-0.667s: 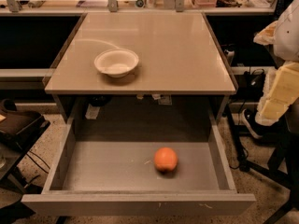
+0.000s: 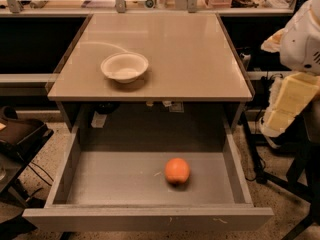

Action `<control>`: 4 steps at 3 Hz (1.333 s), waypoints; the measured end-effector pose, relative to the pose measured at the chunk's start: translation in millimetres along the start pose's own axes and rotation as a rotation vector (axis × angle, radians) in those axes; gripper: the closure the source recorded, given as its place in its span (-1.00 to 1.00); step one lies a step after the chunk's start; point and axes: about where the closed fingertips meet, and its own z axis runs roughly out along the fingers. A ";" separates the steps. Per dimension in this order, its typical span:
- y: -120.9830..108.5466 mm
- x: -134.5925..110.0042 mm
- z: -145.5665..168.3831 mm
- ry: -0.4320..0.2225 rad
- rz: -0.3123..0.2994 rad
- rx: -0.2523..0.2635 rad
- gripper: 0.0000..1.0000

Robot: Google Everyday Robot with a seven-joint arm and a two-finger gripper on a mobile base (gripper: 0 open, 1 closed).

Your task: Pick orange from top drawer and place on counter

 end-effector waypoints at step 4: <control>51.5 -48.3 271.2 -0.449 0.050 -0.311 -1.00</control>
Offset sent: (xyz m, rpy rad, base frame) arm 0.0578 0.1148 -0.2743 0.5732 0.1244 0.1883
